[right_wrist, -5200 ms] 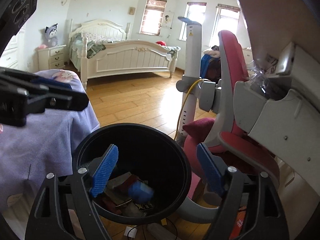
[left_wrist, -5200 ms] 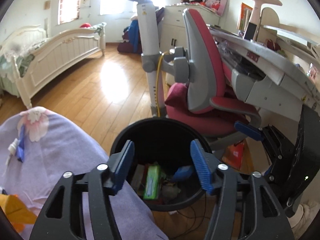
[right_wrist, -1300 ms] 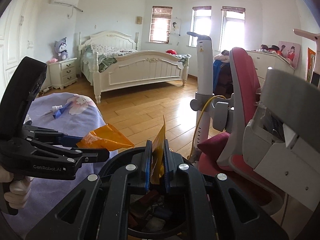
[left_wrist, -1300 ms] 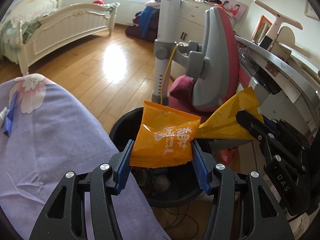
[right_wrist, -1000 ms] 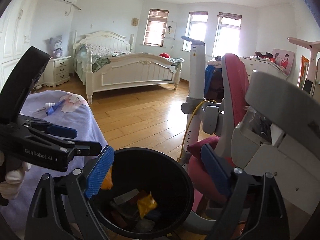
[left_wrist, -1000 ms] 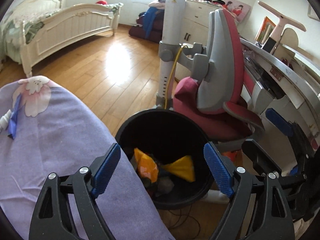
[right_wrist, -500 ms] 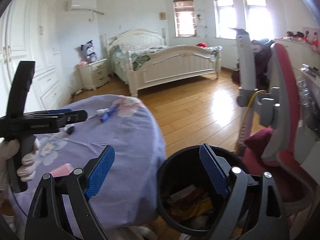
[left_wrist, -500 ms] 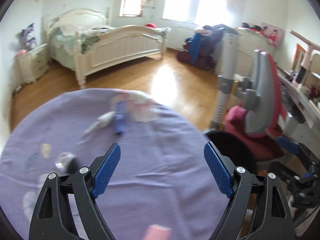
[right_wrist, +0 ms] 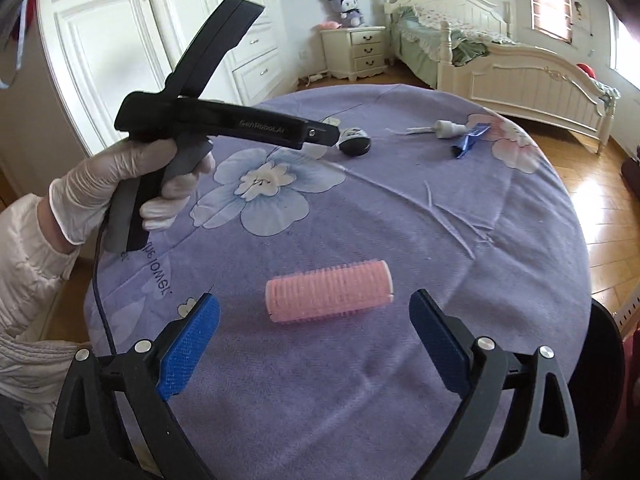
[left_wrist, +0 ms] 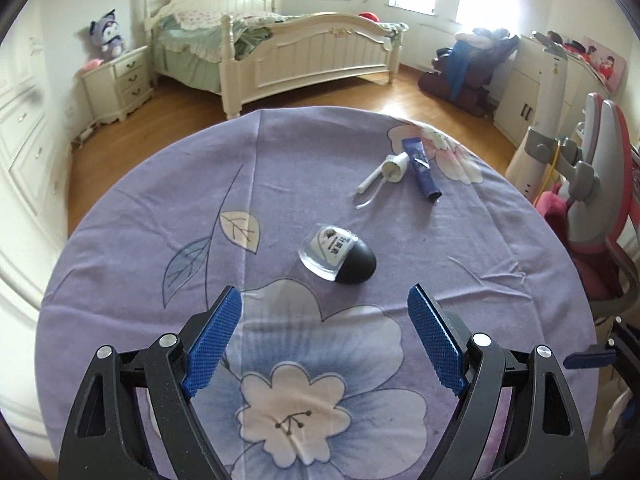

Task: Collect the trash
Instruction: 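Grasp the clear-and-black cap with the left tool while the right tool grasps the pink roller, then carry the cap and pink roller over the black bin and open both tools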

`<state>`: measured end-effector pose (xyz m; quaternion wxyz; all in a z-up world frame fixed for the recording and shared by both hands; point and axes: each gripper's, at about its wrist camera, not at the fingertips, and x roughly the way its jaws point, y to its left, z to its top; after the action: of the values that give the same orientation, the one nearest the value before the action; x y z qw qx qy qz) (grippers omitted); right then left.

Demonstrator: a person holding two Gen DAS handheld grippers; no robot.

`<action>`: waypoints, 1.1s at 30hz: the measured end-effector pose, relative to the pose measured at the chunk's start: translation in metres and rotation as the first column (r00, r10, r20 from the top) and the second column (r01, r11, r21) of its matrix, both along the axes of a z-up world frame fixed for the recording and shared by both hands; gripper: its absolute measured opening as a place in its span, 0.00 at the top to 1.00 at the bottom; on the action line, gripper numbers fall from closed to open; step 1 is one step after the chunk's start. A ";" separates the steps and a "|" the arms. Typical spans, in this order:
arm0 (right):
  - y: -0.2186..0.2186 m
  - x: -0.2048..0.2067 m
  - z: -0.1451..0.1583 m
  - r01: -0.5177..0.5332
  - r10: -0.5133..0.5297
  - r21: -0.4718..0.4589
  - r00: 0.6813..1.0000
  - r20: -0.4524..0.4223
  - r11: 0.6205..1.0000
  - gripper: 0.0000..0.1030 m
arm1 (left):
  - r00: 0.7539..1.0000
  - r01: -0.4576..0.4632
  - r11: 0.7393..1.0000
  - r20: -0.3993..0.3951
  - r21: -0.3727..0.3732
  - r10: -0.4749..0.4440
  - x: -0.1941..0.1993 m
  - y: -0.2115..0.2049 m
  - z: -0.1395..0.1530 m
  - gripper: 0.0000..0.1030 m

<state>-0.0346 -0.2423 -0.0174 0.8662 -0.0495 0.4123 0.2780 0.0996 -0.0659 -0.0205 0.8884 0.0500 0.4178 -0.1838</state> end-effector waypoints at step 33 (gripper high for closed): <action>-0.070 -0.003 0.039 0.312 -0.338 0.157 0.922 0.188 0.937 0.30 | 0.990 0.114 0.991 0.092 -0.067 -0.108 -0.011 -0.057 0.023 0.47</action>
<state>-0.0380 -0.3121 0.0216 0.9406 0.0440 0.3021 0.1485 0.0890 -0.1229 0.0025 0.8956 0.0491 0.3677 -0.2455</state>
